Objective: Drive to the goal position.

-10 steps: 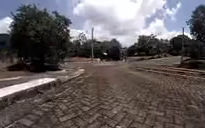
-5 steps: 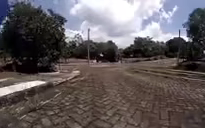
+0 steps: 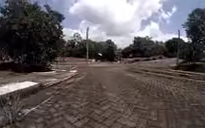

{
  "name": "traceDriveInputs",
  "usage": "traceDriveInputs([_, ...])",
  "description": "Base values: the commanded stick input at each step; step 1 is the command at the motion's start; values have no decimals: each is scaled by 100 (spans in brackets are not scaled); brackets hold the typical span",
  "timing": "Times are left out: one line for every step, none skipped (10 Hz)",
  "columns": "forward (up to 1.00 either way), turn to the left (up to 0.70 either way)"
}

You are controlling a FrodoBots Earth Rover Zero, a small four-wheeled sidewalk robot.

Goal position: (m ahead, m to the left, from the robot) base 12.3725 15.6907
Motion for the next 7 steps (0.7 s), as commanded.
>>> traceDriveInputs([70,0])
traceDriveInputs([70,0])
traceDriveInputs([70,0])
traceDriveInputs([70,0])
traceDriveInputs([70,0])
traceDriveInputs([70,0])
traceDriveInputs([70,0])
